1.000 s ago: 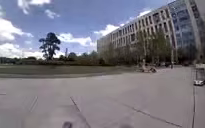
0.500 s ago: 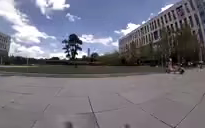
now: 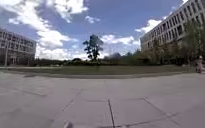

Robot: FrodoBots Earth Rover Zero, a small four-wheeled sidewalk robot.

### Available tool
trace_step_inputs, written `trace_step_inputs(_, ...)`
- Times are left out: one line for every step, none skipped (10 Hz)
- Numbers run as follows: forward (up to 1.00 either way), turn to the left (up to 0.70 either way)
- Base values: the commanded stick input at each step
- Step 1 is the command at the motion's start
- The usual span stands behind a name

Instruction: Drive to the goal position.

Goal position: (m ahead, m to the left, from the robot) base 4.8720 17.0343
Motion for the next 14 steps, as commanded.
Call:
trace_step_inputs(0.7, 0.35)
trace_step_inputs(0.7, 0.33)
trace_step_inputs(0.7, 0.22)
trace_step_inputs(0.7, 0.05)
trace_step_inputs(0.7, 0.0)
trace_step_inputs(0.7, 0.0)
trace_step_inputs(0.7, 0.0)
trace_step_inputs(0.7, 0.01)
trace_step_inputs(0.7, 0.02)
trace_step_inputs(0.7, 0.15)
trace_step_inputs(0.7, 0.31)
trace_step_inputs(0.7, 0.35)
trace_step_inputs(0.7, 0.35)
trace_step_inputs(0.7, 0.35)
